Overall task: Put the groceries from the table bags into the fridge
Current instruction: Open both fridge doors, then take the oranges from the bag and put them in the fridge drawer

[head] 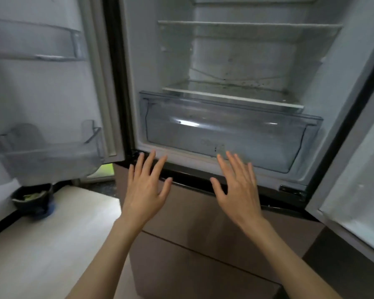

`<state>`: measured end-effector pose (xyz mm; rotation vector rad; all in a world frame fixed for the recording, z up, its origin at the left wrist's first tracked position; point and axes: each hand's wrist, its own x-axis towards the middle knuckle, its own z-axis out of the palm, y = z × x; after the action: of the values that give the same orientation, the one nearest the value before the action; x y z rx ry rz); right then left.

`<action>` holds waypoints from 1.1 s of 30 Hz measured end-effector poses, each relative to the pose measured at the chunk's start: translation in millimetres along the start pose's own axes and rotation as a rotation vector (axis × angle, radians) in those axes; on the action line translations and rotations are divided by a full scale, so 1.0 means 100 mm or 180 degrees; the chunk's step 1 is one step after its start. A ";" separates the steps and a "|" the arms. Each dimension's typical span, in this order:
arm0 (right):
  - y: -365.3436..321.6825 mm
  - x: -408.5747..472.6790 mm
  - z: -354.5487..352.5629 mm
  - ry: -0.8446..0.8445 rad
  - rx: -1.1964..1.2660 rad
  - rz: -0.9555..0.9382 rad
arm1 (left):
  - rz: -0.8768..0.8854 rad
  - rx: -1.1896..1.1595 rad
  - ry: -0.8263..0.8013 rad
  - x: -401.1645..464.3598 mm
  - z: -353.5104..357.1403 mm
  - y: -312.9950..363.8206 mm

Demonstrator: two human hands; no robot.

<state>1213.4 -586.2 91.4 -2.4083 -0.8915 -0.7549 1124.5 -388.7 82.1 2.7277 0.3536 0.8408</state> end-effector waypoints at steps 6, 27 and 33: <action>-0.91 -0.56 0.53 -0.1008 0.0326 -0.0498 | -0.0895 0.0280 -0.0347 -1.19 -0.29 -0.62; -5.31 -2.12 1.50 -0.2449 0.1130 -0.2032 | -0.3094 0.0970 -0.0519 -4.64 -2.60 -3.10; -6.04 -1.95 1.93 -0.2442 0.1147 -0.2114 | -0.3349 0.0936 -0.0484 -4.68 -2.85 -3.77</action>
<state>733.7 -146.6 -38.6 -2.0476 -1.9800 0.1931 527.0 -128.0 -51.0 2.2575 1.7514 0.2773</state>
